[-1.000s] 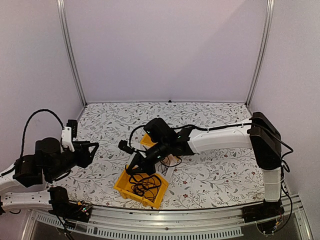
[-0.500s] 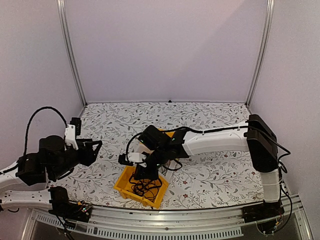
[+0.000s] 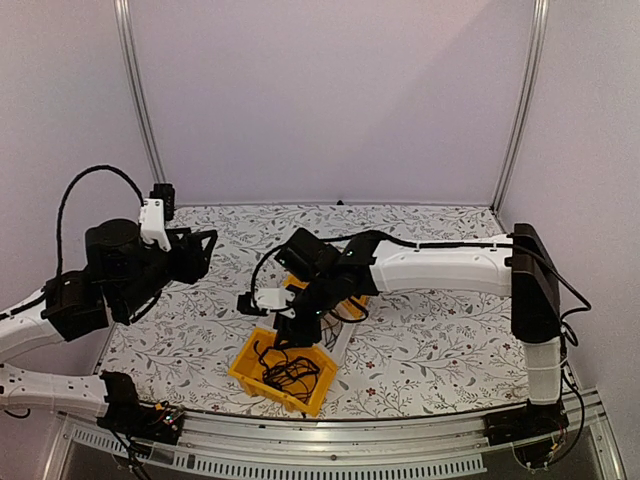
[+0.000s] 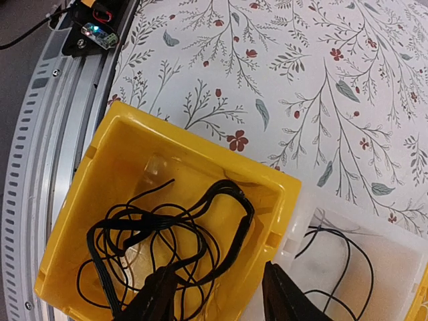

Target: Untangle the cables

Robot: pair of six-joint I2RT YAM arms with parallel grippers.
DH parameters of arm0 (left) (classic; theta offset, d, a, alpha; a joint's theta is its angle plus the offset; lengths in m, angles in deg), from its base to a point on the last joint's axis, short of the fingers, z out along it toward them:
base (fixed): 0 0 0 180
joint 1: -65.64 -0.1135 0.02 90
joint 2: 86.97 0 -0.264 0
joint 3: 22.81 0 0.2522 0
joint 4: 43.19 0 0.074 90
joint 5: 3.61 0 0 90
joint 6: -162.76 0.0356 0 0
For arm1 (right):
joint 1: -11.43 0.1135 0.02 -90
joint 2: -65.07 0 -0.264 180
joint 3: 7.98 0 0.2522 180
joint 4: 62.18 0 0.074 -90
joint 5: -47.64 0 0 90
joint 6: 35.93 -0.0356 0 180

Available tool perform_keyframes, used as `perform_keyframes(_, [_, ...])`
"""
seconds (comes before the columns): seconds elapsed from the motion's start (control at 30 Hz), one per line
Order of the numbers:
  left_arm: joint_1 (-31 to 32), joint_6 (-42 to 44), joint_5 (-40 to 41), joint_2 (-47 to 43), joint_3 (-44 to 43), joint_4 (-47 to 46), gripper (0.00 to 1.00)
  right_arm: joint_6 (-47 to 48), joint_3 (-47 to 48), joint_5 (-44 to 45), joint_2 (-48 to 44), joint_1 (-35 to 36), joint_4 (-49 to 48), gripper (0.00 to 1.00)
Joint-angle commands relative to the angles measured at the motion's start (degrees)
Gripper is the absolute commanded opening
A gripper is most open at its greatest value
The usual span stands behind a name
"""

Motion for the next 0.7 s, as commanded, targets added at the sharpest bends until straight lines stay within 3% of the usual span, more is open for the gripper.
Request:
perform_keyframes(0.0, [-4.7, 0.3, -4.6, 4.1, -5.1, -4.3, 0.63, 4.2, -0.6, 0.6, -8.5, -3.7, 4.1, 0.49])
perform_keyframes(0.13, [-10.2, -4.7, -7.6, 13.3, -12.2, 2.1, 0.65, -0.5, 1.1, 0.2, -13.4, -12.3, 4.0, 0.52])
perform_keyframes(0.27, [-15.6, -8.1, -7.2, 21.0, -20.9, 10.1, 0.66, 0.3, 0.1, 5.0, -18.4, -21.4, 3.5, 0.62])
perform_keyframes(0.47, [-20.8, 0.8, -13.1, 23.2, -20.5, 1.0, 0.68, -4.2, -0.8, 2.8, -23.2, -36.6, 3.0, 0.83])
perform_keyframes(0.53, [-22.3, 2.4, -14.6, 25.1, -21.8, 0.2, 0.72, -5.5, 0.0, 0.1, -24.8, -41.2, 2.9, 0.87])
perform_keyframes(0.57, [-22.9, 3.5, -15.4, 26.1, -22.5, 0.0, 0.74, -6.5, 0.0, -0.1, -25.8, -43.2, 1.5, 0.96])
perform_keyframes(0.63, [-23.7, 4.5, -15.3, 27.8, -24.3, 0.0, 0.79, -10.5, 0.4, 5.2, -27.2, -45.5, -1.7, 0.99])
perform_keyframes(0.67, [-23.8, 4.5, -15.2, 28.5, -25.2, -0.1, 0.96, -12.3, 1.4, 8.3, -27.3, -45.8, -2.2, 0.99])
